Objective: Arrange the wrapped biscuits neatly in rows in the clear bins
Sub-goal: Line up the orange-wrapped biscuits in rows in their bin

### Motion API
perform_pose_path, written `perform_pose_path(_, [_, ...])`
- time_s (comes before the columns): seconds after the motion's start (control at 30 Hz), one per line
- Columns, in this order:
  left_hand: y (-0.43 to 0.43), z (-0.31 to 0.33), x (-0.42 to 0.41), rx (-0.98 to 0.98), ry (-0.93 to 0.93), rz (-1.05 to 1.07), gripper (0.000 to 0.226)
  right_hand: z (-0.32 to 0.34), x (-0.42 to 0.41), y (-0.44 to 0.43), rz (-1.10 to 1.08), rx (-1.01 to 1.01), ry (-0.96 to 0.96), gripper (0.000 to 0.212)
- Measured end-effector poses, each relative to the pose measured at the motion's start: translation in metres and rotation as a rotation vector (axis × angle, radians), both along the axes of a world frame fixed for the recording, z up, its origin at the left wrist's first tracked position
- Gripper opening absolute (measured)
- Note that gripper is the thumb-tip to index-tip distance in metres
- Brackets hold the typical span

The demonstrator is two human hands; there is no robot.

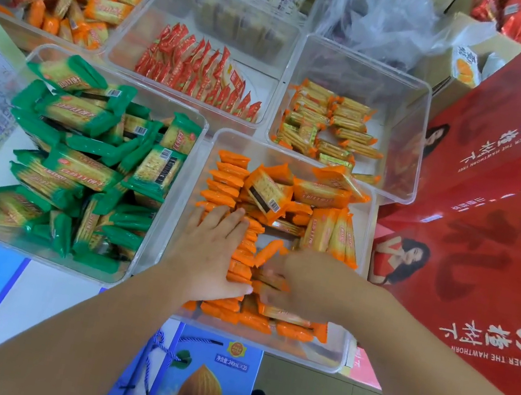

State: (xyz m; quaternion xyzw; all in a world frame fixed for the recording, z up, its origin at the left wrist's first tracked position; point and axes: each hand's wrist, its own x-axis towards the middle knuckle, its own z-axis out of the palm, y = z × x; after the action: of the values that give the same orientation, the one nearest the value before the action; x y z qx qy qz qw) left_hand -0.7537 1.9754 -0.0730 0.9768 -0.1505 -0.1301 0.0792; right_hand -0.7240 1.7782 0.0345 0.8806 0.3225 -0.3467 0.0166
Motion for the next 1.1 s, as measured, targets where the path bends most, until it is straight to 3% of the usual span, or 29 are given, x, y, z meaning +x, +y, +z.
perform_pose_path(0.1, [0.001,-0.001,-0.001,0.005,-0.005,0.000,0.120,0.010,0.029,0.014,-0.122,0.229,-0.256,0.043])
perform_pose_path(0.17, [0.001,-0.001,-0.001,-0.007,-0.003,0.007,0.119,0.007,0.052,0.030,-0.143,0.271,-0.393,0.051])
perform_pose_path(0.27, [0.002,0.000,-0.002,-0.026,0.006,0.013,0.119,-0.012,0.084,0.053,-0.156,0.171,-0.378,0.068])
perform_pose_path(0.37, [0.002,0.000,-0.002,-0.038,0.012,0.016,0.119,-0.035,0.100,0.068,-0.130,0.059,-0.358,0.064])
perform_pose_path(0.57, [0.002,0.000,-0.002,-0.048,0.006,0.018,0.117,-0.055,0.109,0.084,0.085,-0.241,-0.539,0.061])
perform_pose_path(0.83, [0.002,0.001,-0.002,-0.064,0.020,0.028,0.117,-0.042,0.121,0.071,0.002,-0.238,-0.145,0.087])
perform_pose_path(0.97, [0.001,0.001,-0.002,-0.055,0.021,0.030,0.117,-0.039,0.127,0.063,0.009,-0.322,-0.041,0.078])
perform_pose_path(1.1, [0.001,-0.001,-0.002,-0.051,0.020,0.030,0.117,-0.043,0.119,0.050,-0.061,-0.218,0.034,0.083])
